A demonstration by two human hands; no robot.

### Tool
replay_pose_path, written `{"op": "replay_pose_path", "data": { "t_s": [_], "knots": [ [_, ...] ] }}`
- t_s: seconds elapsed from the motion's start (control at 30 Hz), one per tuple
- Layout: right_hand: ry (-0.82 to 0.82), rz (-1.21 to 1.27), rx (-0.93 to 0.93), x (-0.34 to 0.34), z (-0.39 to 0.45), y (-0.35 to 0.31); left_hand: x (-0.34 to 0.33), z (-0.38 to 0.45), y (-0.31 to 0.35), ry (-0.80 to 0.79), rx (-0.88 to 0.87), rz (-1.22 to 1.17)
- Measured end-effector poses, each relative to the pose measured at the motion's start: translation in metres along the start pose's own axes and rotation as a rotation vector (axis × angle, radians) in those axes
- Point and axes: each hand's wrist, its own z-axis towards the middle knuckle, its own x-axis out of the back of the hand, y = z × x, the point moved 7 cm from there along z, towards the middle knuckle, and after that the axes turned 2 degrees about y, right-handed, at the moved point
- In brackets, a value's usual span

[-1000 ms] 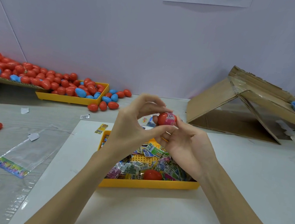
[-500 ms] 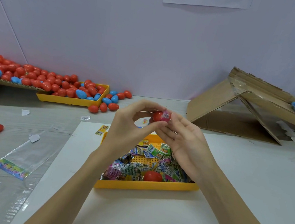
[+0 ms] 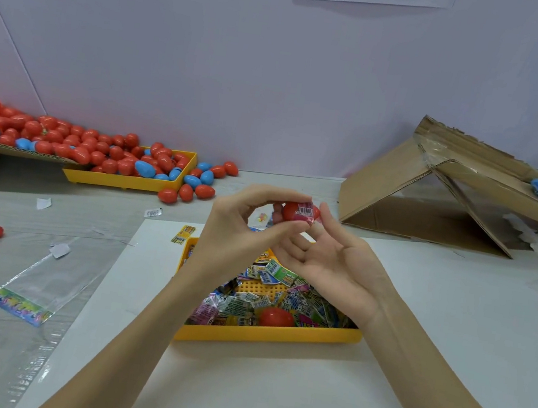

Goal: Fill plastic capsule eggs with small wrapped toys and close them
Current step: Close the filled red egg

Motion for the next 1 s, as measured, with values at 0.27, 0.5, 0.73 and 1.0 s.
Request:
{"op": "replay_pose_path", "data": {
  "t_s": [0.27, 0.5, 0.73, 1.0],
  "knots": [
    [-0.028, 0.089, 0.064, -0.003, 0.001, 0.0, 0.0, 0.0, 0.005, -0.025, -0.049, 0.057],
    [-0.031, 0.038, 0.056, -0.003, -0.002, 0.001, 0.002, 0.001, 0.012, -0.051, -0.145, 0.195],
    [0.001, 0.016, 0.061, 0.0, 0.001, 0.004, 0.003, 0.001, 0.012, -0.036, -0.142, 0.227],
    [0.024, 0.03, 0.038, -0.003, 0.001, 0.005, 0.0, 0.003, 0.005, -0.091, -0.021, 0.035]
  ]
}}
